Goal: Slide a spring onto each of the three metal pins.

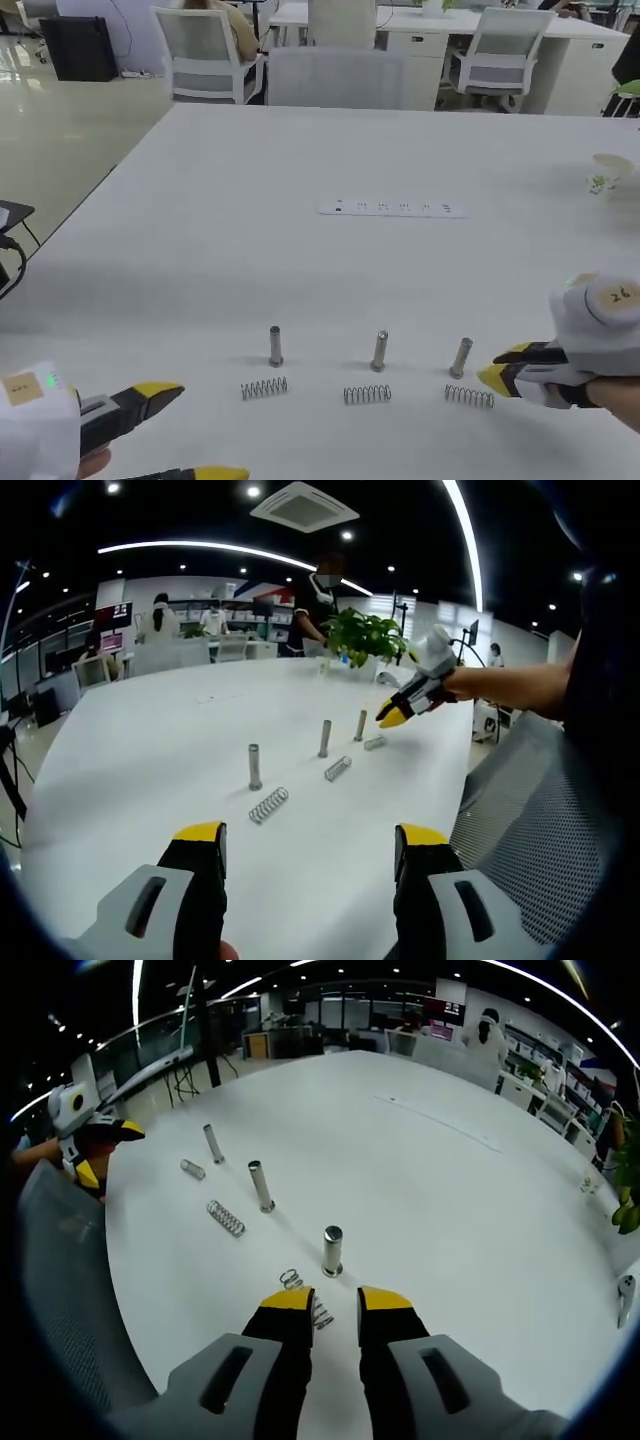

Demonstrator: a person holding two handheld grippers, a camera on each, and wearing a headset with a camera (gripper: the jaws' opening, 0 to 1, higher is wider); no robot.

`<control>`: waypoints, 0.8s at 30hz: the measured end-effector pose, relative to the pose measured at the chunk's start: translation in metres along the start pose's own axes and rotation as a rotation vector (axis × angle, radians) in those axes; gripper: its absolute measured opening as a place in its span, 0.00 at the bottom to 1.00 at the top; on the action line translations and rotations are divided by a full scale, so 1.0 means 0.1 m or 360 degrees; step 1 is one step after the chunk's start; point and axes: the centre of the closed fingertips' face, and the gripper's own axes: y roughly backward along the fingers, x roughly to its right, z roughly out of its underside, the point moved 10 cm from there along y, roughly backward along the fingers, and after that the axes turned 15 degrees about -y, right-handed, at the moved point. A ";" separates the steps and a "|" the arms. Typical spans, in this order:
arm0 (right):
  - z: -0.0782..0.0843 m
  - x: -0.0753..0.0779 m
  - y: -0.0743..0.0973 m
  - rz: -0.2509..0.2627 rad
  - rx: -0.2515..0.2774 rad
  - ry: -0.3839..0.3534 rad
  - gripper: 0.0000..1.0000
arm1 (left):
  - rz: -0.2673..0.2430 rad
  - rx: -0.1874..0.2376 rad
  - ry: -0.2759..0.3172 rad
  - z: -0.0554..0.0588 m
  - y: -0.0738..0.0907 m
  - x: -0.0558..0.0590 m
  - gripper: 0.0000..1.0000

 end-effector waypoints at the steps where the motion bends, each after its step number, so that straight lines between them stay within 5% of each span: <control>1: 0.01 0.00 0.00 -0.0014 -0.0011 0.0014 0.15 | 0.0000 0.0000 -0.0001 0.00 0.00 0.00 0.64; 24: 0.07 0.02 -0.18 -0.0165 -0.0244 0.0290 0.15 | 0.0001 -0.0017 -0.0005 -0.02 0.01 0.00 0.63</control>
